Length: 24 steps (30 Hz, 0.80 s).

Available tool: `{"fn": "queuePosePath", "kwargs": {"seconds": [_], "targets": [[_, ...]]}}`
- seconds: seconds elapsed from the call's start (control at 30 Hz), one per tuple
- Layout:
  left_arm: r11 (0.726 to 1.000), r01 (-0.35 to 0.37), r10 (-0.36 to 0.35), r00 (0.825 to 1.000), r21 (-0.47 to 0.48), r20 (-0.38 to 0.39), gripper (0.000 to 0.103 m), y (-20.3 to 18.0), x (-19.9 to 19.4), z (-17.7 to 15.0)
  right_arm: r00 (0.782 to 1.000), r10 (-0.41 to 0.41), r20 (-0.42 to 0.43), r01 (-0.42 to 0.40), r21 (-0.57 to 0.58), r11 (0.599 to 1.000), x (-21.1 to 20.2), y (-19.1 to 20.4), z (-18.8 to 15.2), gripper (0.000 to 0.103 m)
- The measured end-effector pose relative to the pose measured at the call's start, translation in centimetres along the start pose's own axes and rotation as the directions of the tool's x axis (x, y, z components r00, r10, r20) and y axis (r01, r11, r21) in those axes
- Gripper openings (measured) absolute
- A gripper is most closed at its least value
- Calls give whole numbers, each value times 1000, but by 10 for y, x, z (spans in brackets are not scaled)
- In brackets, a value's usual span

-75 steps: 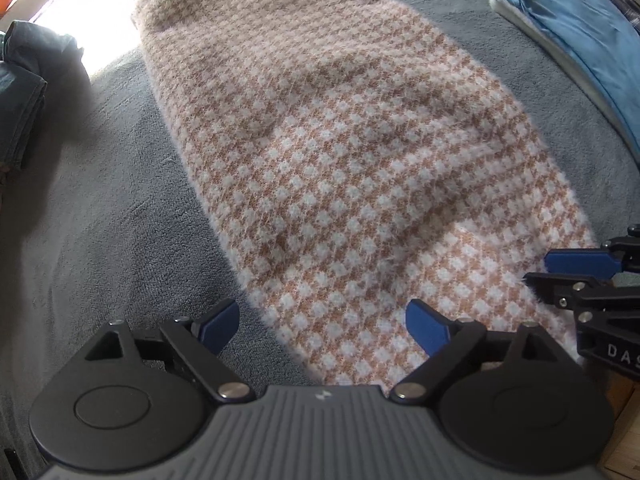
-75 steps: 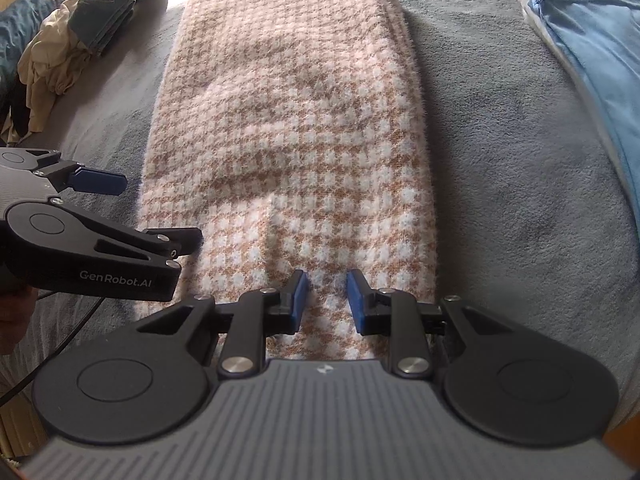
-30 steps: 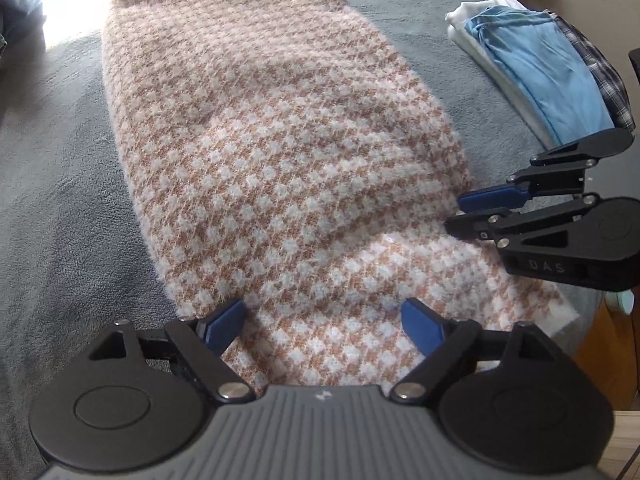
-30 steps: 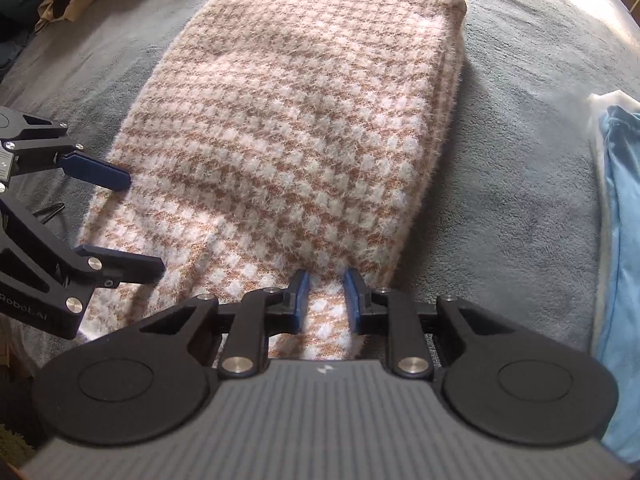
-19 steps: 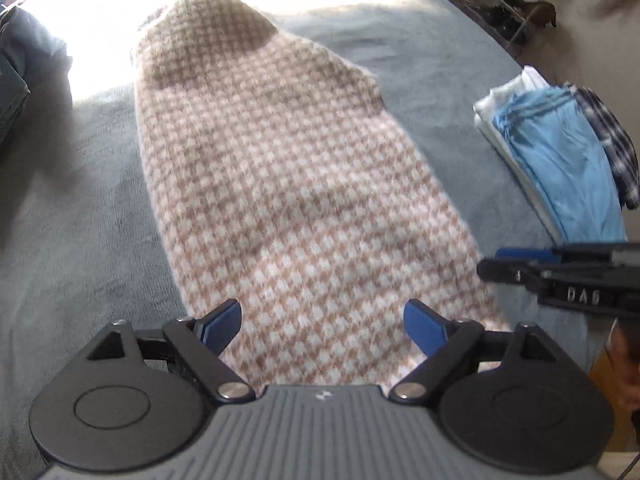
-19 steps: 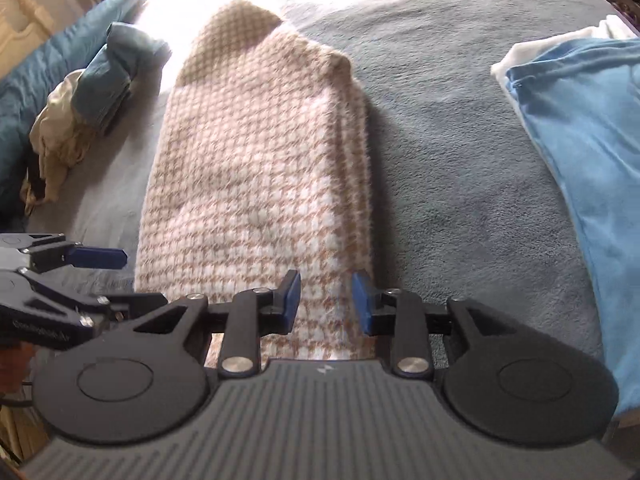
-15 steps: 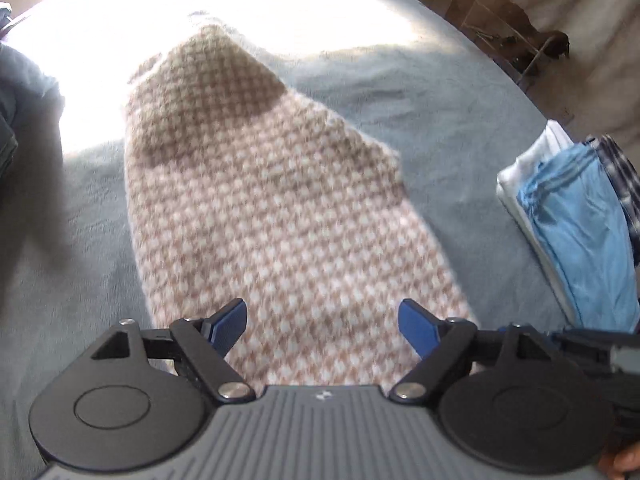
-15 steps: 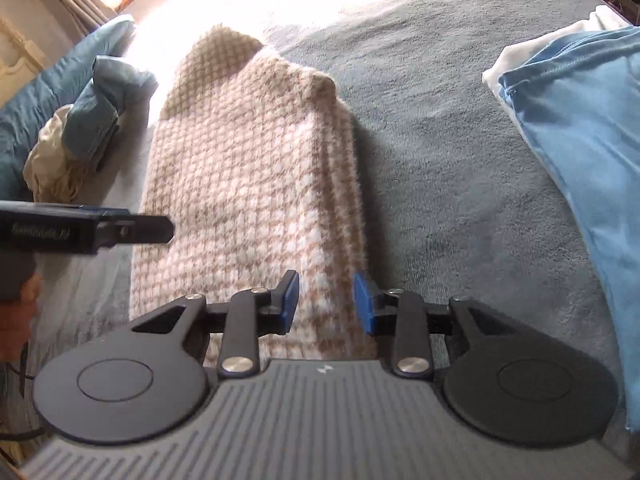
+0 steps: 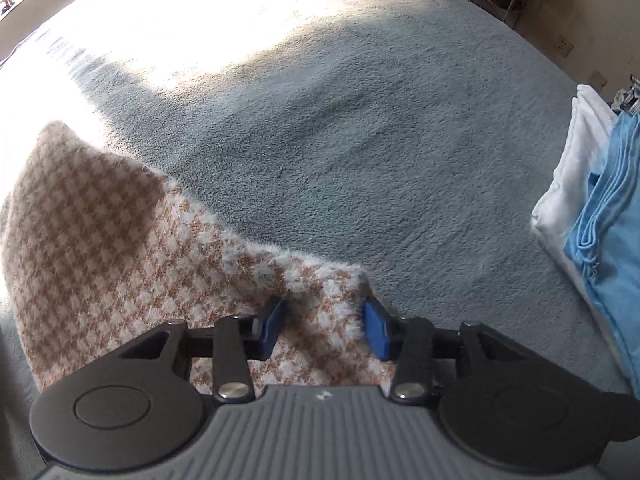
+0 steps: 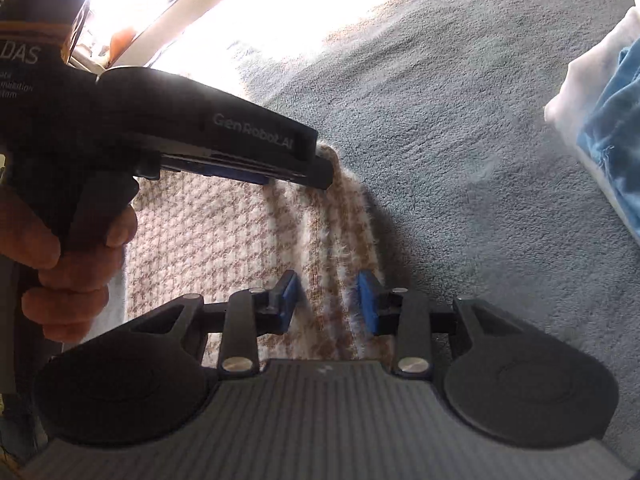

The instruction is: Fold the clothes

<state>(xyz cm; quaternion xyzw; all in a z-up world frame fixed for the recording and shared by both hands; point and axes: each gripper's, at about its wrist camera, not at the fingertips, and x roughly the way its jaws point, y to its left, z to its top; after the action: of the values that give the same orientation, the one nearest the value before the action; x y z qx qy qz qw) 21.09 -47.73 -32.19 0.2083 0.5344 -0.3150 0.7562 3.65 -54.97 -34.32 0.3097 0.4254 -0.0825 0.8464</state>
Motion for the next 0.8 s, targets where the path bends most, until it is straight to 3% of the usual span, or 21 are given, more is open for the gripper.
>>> {"fn": "queuePosePath", "kwargs": {"seconds": [0.1,0.33,0.5,0.67,0.73,0.8], "targets": [[1000,11,-11,1000,2,25,10,-2,-4,-5,1000,-9,-2,9,-25,1000,0,4,-2,15],[998,60,-59,997,-7,58,9,-4,-13,-6,999,-25,22,26,-25,999,-17,9,-4,12],[999,35,-36,998,9,58,11,-8,4,-9,999,-42,21,42,-27,999,-6,3,-8,13],[999,28,-30,996,22,83,15,-8,2,-12,998,25,53,-21,-71,997,-7,-8,-13,16],[999,31,-34,995,31,89,18,-6,-2,-13,997,60,54,-56,-69,996,-14,-17,-16,21],[999,30,-33,995,33,95,25,-4,-9,-14,995,65,76,-62,-39,997,-31,-31,-21,33]]}}
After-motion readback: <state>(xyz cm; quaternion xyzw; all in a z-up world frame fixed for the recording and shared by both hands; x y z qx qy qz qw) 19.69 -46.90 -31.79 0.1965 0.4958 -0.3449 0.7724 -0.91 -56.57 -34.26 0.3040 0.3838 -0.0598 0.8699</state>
